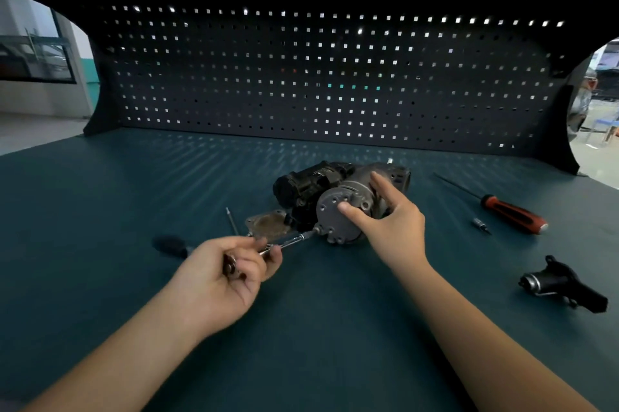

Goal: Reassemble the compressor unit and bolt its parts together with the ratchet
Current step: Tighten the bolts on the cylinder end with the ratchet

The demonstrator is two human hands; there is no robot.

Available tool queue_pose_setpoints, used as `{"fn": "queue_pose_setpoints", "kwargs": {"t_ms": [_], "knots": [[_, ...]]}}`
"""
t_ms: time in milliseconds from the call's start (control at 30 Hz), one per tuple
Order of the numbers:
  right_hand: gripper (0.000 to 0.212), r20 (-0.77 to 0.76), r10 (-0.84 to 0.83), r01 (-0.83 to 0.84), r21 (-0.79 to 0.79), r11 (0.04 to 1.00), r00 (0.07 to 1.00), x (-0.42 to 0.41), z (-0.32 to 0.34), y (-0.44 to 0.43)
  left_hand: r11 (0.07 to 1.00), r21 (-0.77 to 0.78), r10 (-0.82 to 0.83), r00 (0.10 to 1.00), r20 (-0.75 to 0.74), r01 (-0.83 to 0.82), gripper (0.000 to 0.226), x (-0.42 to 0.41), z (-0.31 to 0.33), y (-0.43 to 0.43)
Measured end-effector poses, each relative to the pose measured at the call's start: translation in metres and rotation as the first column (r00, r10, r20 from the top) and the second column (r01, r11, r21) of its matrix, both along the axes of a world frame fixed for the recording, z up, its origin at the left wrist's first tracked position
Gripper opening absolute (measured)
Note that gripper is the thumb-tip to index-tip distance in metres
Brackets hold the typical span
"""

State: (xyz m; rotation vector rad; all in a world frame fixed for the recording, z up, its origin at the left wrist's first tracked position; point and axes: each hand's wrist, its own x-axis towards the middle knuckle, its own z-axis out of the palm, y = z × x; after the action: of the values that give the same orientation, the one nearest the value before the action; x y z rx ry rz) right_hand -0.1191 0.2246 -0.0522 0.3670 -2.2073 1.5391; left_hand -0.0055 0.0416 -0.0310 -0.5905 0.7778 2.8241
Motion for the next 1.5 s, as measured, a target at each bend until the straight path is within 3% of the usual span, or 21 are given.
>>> {"fn": "queue_pose_setpoints", "kwargs": {"t_ms": [67,133,200,300,400,467,533,600,633,667,733,833,933,1033,1133,1200,1267,1300,1367,1433,1500], "knots": [[0.064,-0.025,-0.004,0.006,0.078,0.997,1.000,0.001,0.000,0.000,0.999,0.043,0.010,0.998,-0.057,-0.007,0.020,0.002,0.000,0.004],[0.057,-0.052,-0.011,0.018,0.132,0.991,0.999,0.000,0.000,0.001,0.972,-0.229,-0.077,0.995,-0.071,0.059,0.023,0.004,0.001,0.010],[0.055,-0.069,-0.020,0.031,0.167,0.985,0.997,-0.001,-0.001,0.002,0.820,-0.567,-0.129,0.991,-0.046,0.080,0.031,0.005,0.002,0.011],[0.055,-0.111,-0.032,0.055,0.212,0.976,0.993,0.000,-0.002,0.003,0.236,-0.970,-0.301,0.953,-0.027,0.048,0.044,0.007,0.002,0.008],[0.056,-0.123,-0.031,0.060,0.241,0.969,0.992,0.000,-0.002,0.006,-0.468,-0.881,-0.484,0.853,0.192,-0.067,0.031,0.006,0.000,0.013],[0.056,-0.118,-0.026,0.055,0.251,0.966,0.993,0.000,-0.003,0.009,-0.560,-0.813,-0.478,0.864,0.161,-0.158,0.029,0.005,0.001,0.012],[0.056,-0.102,-0.016,0.039,0.233,0.972,0.995,0.000,-0.002,0.009,-0.349,-0.927,-0.399,0.917,0.018,-0.134,0.031,0.004,0.003,0.008],[0.056,-0.096,-0.013,0.032,0.204,0.978,0.995,-0.001,0.000,0.008,0.259,-0.965,-0.226,0.970,-0.089,-0.028,0.038,0.002,0.006,-0.001],[0.056,-0.099,-0.016,0.036,0.203,0.978,0.995,-0.001,0.001,0.008,0.606,-0.794,-0.148,0.988,-0.052,0.049,0.038,0.000,0.005,-0.004],[0.056,-0.105,-0.022,0.044,0.207,0.977,0.994,-0.001,0.002,0.007,0.844,-0.532,-0.096,0.995,-0.019,0.071,0.036,0.000,0.004,-0.003],[0.057,-0.108,-0.033,0.054,0.203,0.978,0.994,0.000,0.001,0.007,0.988,-0.154,-0.037,0.999,-0.034,0.032,0.038,0.004,0.000,0.003],[0.056,-0.100,-0.036,0.056,0.200,0.978,0.994,0.002,0.000,0.008,0.944,-0.319,-0.129,0.986,-0.102,0.091,0.041,0.008,-0.005,0.013],[0.054,-0.107,-0.045,0.067,0.215,0.974,0.993,0.002,-0.001,0.010,0.738,-0.666,-0.222,0.971,-0.089,0.108,0.046,0.013,-0.006,0.019],[0.053,-0.114,-0.045,0.069,0.220,0.973,0.992,0.003,0.000,0.010,0.199,-0.979,-0.372,0.927,-0.038,0.039,0.047,0.014,-0.006,0.017],[0.053,-0.108,-0.039,0.062,0.219,0.974,0.993,0.003,0.000,0.011,-0.441,-0.896,-0.522,0.828,0.205,-0.056,0.036,0.011,0.002,0.021],[0.053,-0.101,-0.038,0.060,0.221,0.973,0.994,0.004,-0.001,0.012,-0.585,-0.799,-0.526,0.815,0.242,-0.140,0.031,0.008,0.009,0.019],[0.054,-0.073,-0.031,0.045,0.194,0.980,0.997,0.004,-0.001,0.013,-0.504,-0.850,-0.522,0.838,0.159,-0.152,0.032,0.004,0.014,0.014],[0.054,-0.067,-0.030,0.042,0.183,0.982,0.997,0.004,-0.001,0.014,-0.368,-0.923,-0.498,0.862,0.093,-0.113,0.033,0.003,0.015,0.011],[0.056,-0.058,-0.038,0.048,0.179,0.983,0.998,0.004,-0.001,0.013,0.163,-0.986,-0.347,0.937,-0.028,0.031,0.038,0.003,0.011,0.005],[0.059,-0.036,-0.041,0.047,0.169,0.985,0.998,0.003,0.001,0.010,0.797,-0.591,-0.173,0.985,-0.024,0.125,0.033,0.002,0.006,0.002],[0.060,-0.020,-0.047,0.049,0.148,0.988,0.999,0.002,0.004,0.005,0.982,-0.170,-0.090,0.996,-0.029,0.084,0.029,0.004,0.006,0.006]]}}
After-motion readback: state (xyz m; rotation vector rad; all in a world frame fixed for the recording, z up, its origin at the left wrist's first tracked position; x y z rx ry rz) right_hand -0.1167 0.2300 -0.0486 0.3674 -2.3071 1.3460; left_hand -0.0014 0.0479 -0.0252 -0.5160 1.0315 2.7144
